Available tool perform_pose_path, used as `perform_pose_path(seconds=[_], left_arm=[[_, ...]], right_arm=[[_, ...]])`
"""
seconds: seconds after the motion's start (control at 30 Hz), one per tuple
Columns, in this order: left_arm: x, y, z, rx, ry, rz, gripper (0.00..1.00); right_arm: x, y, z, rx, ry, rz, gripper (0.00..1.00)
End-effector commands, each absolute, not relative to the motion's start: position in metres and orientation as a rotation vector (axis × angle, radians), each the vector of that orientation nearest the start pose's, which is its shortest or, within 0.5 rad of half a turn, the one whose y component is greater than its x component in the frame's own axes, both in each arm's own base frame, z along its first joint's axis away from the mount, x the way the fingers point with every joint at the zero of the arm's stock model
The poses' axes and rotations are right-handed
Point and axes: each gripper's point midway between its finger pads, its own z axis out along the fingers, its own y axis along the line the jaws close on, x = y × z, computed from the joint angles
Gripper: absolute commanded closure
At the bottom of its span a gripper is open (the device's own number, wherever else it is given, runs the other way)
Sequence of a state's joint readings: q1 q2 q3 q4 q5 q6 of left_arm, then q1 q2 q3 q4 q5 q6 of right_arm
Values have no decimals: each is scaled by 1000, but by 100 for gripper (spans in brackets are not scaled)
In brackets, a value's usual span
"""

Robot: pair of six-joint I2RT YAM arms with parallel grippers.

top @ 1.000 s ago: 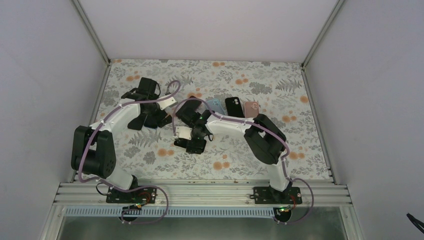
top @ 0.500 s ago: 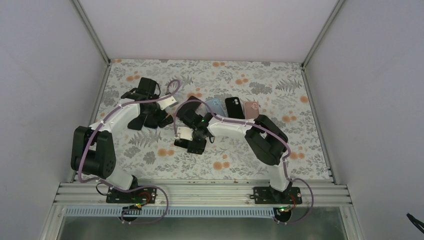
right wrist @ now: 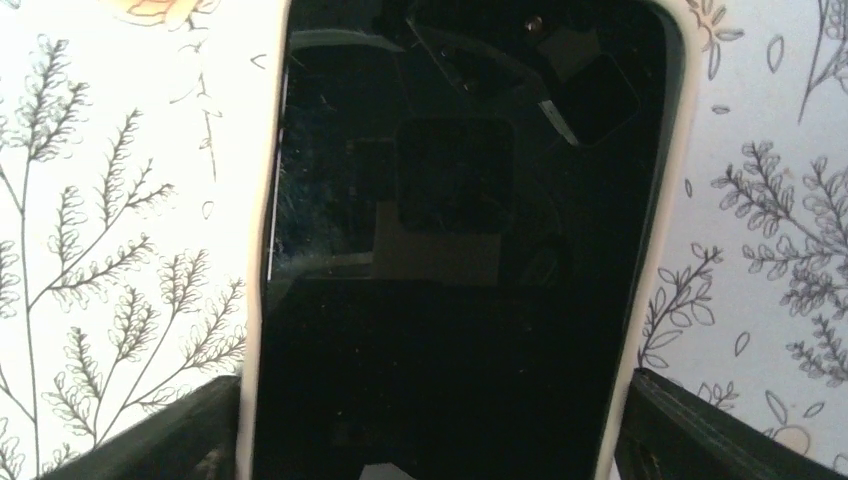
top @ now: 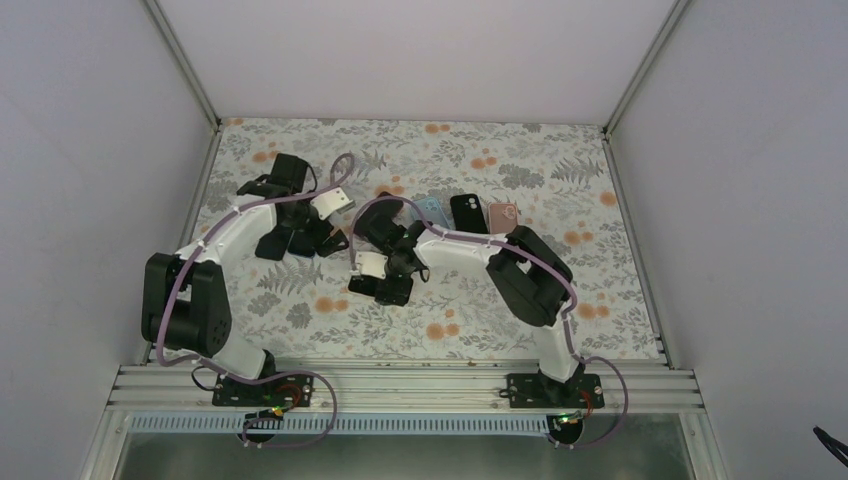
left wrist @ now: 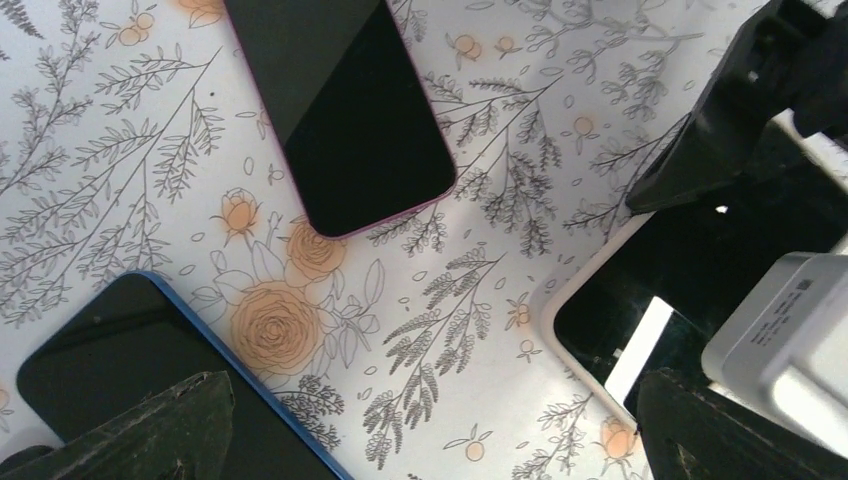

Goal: Take the phone out of the phone case
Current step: Pick up the phone at the center of the board.

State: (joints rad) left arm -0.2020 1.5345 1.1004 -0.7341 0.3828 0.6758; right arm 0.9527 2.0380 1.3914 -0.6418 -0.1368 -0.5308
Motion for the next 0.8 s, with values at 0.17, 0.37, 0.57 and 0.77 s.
perform_pose_path(seconds=[0.17, 0.37, 0.57, 0.77], left_arm=[[316, -156, 124, 1182, 2320, -708, 0], [306, -169, 117, 1125, 2379, -987, 0], [309, -179, 122, 1087, 2378, -1141, 0], [313, -187, 131, 1088, 2357, -1256, 7]], right_arm=[[241, 363, 22, -1931, 2100, 212, 38], [266, 373, 96, -1721, 1944, 164, 42], [283, 379, 137, -1635, 1850, 117, 40], [298, 393, 145, -1606, 1805, 91, 40]])
